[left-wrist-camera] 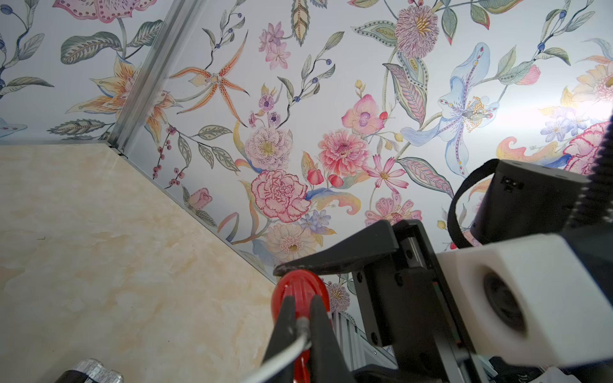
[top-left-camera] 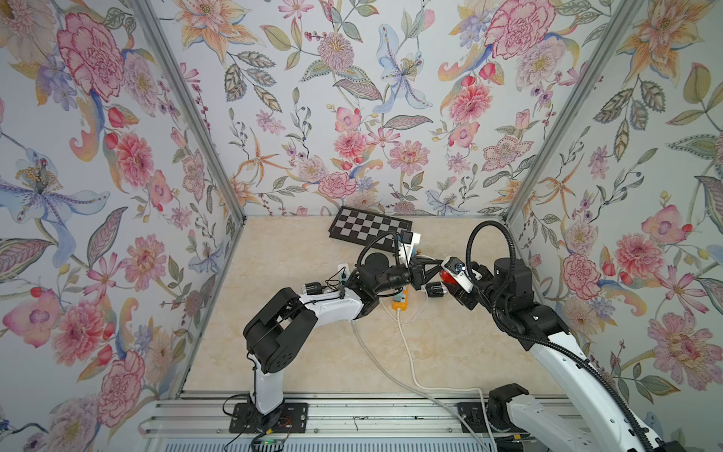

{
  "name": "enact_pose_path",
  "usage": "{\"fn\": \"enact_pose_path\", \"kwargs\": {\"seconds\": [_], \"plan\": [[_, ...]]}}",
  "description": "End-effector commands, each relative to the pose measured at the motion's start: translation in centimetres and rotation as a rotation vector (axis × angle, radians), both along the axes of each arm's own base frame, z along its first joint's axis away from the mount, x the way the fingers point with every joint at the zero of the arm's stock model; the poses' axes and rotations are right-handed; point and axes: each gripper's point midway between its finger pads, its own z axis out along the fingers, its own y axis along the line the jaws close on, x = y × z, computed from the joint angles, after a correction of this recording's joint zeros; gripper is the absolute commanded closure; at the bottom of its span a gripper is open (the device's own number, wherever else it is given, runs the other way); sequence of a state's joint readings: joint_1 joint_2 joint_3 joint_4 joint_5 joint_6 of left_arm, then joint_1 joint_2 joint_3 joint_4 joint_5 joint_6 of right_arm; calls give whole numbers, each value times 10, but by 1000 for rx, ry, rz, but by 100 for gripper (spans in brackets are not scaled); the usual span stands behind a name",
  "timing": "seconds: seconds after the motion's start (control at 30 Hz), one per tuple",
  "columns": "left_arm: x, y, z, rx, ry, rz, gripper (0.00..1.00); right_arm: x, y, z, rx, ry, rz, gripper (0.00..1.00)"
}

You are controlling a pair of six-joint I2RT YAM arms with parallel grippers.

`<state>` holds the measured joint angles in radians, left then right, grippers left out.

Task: Unplug the electric shaver
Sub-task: Remove the charging cable from the electric shaver.

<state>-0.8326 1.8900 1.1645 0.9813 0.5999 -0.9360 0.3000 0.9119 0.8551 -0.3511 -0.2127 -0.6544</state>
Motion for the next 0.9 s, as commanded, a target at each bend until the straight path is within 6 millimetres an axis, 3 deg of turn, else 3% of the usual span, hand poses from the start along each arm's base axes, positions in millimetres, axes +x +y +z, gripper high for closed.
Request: {"fn": "enact_pose_path", "kwargs": {"seconds": [0.0, 0.2, 0.4, 0.53, 0.63, 0.8, 0.87], "plan": [[19, 17, 4, -12, 0, 101, 100, 2, -10, 14, 56, -20, -43, 42], [19, 17, 5, -7, -2, 107, 100, -15, 10, -8, 108, 7, -25, 44], [20, 20, 0, 2, 14, 115, 100, -9, -11, -5, -15, -67, -26, 43], [22, 26, 0, -4, 15, 135, 100, -2, -25, 5, 15, -70, -40, 44], [23, 26, 1, -8, 15, 146, 100, -8, -15, 1, 95, -18, -16, 45], [26, 24, 0, -12, 21, 153, 100, -27, 12, -25, 118, 44, -25, 45], [27, 24, 0, -12, 23, 154, 100, -30, 11, -29, 103, 38, -36, 45]]}}
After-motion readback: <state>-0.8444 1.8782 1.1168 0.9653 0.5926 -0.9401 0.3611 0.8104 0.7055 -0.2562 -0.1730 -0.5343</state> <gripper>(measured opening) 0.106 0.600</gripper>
